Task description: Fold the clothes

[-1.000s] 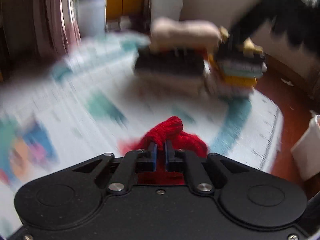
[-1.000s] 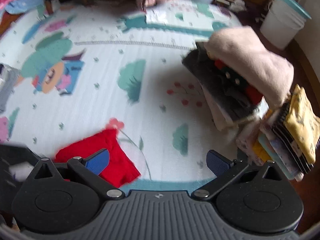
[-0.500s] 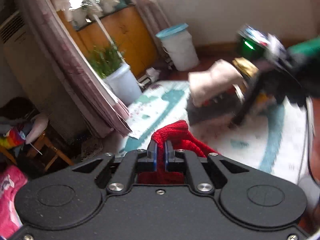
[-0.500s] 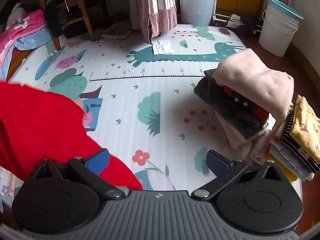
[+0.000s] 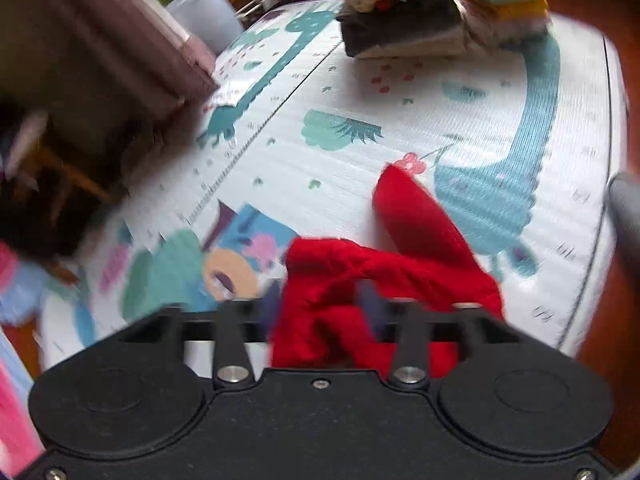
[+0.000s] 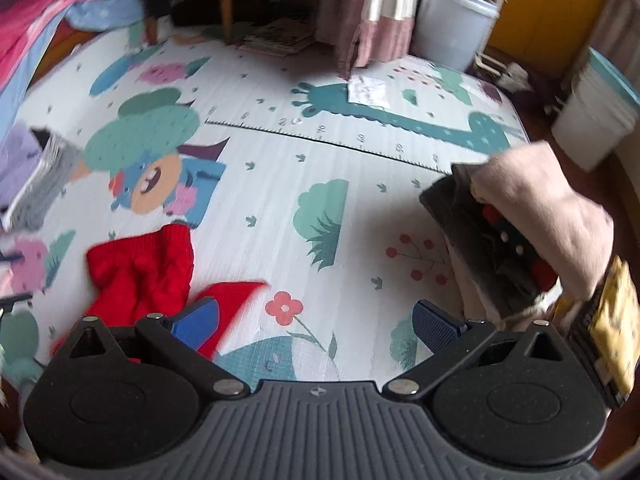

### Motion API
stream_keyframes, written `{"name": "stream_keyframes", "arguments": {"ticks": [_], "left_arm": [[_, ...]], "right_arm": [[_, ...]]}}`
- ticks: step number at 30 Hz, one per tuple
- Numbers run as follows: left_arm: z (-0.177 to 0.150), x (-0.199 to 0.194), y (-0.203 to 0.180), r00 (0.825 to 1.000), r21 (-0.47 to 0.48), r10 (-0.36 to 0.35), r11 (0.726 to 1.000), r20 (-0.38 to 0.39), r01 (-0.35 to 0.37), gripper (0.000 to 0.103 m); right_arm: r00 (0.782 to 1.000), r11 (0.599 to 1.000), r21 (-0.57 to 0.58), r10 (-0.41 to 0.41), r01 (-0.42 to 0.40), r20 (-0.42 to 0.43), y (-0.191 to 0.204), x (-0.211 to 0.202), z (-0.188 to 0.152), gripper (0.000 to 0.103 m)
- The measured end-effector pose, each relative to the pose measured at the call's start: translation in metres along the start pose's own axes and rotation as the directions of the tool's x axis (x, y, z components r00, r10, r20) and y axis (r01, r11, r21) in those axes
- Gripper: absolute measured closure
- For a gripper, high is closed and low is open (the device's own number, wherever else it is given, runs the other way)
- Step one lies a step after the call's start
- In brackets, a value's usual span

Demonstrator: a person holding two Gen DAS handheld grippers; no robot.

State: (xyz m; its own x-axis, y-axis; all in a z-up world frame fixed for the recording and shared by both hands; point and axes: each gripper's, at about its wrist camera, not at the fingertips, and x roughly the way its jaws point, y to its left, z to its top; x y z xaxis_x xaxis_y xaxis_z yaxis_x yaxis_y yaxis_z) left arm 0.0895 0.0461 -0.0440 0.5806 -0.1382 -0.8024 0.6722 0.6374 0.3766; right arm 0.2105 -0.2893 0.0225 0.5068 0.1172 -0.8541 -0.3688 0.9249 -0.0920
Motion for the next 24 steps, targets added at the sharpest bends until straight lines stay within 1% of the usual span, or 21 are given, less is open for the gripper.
{"name": "stream_keyframes", "arguments": {"ticks": [4,5,6,8,10,11,12,13,14,15,16,17,19,20,22,24], "left_arm": [[-0.034,0.002,-0.005,0.998,-0.015,-0.024,1.000,-0.050,0.023,0.048],[-0.043,0.003,-0.007,0.997,-0.027,-0.039,0.999,-0.063,0.037,0.048],[-0.050,0.007,-0.014,0.996,-0.028,-0.048,0.999,-0.073,0.046,0.048],[-0.065,0.011,-0.024,0.995,-0.023,-0.053,0.998,-0.090,0.051,0.048],[-0.081,0.017,-0.031,0.992,-0.028,-0.070,0.997,-0.107,0.068,0.048],[-0.090,0.020,-0.035,0.991,-0.023,-0.076,0.997,-0.110,0.074,0.048],[-0.098,0.022,-0.039,0.990,-0.017,-0.081,0.997,-0.112,0.080,0.047],[-0.106,0.025,-0.042,0.991,-0.009,-0.086,0.996,-0.104,0.085,0.047],[-0.113,0.027,-0.046,0.991,-0.001,-0.091,0.996,-0.093,0.091,0.047],[-0.119,0.029,-0.048,0.991,-0.002,-0.105,0.994,-0.087,0.105,0.047],[-0.124,0.031,-0.050,0.989,-0.005,-0.121,0.993,-0.082,0.121,0.047],[-0.128,0.033,-0.050,0.987,-0.016,-0.141,0.990,-0.075,0.140,0.047],[-0.133,0.035,-0.050,0.984,-0.024,-0.169,0.986,-0.052,0.168,0.047],[-0.134,0.035,-0.051,0.983,-0.022,-0.177,0.984,-0.040,0.177,0.047],[-0.138,0.037,-0.056,0.982,-0.001,-0.188,0.982,-0.027,0.188,0.047],[-0.142,0.040,-0.064,0.977,0.035,-0.208,0.977,-0.038,0.209,0.047]], "right_arm": [[0.999,0.988,-0.148,0.050,-0.046,0.021,0.030,0.002,-0.006,0.001],[0.998,0.976,-0.211,0.053,-0.046,0.029,0.041,0.003,-0.010,0.001],[0.998,0.954,-0.298,0.048,-0.034,0.042,0.055,0.005,-0.017,0.001],[0.997,0.888,-0.459,0.037,-0.003,0.066,0.083,0.009,-0.032,0.001],[0.997,0.804,-0.594,0.016,0.029,0.069,0.109,0.018,-0.049,0.001],[0.998,0.765,-0.643,0.011,0.030,0.059,0.120,0.023,-0.056,0.007],[0.999,0.720,-0.693,-0.001,0.030,0.042,0.132,0.028,-0.064,0.015],[1.000,0.673,-0.739,-0.019,0.030,0.024,0.145,0.034,-0.072,0.031],[1.000,0.638,-0.770,-0.019,0.025,0.016,0.156,0.038,-0.079,0.032],[1.000,0.612,-0.791,-0.003,0.012,0.013,0.167,0.041,-0.087,0.029],[1.000,0.588,-0.809,0.019,-0.006,0.007,0.178,0.042,-0.094,0.020],[0.999,0.564,-0.825,0.041,-0.022,0.001,0.188,0.044,-0.102,0.017],[0.997,0.509,-0.859,0.080,-0.046,-0.006,0.209,0.048,-0.118,0.017],[0.995,0.482,-0.875,0.099,-0.051,-0.003,0.219,0.051,-0.126,0.013],[0.990,0.425,-0.904,0.136,-0.035,0.026,0.241,0.058,-0.146,0.007],[0.984,0.357,-0.934,0.170,-0.017,0.047,0.259,0.067,-0.168,0.008]]}}
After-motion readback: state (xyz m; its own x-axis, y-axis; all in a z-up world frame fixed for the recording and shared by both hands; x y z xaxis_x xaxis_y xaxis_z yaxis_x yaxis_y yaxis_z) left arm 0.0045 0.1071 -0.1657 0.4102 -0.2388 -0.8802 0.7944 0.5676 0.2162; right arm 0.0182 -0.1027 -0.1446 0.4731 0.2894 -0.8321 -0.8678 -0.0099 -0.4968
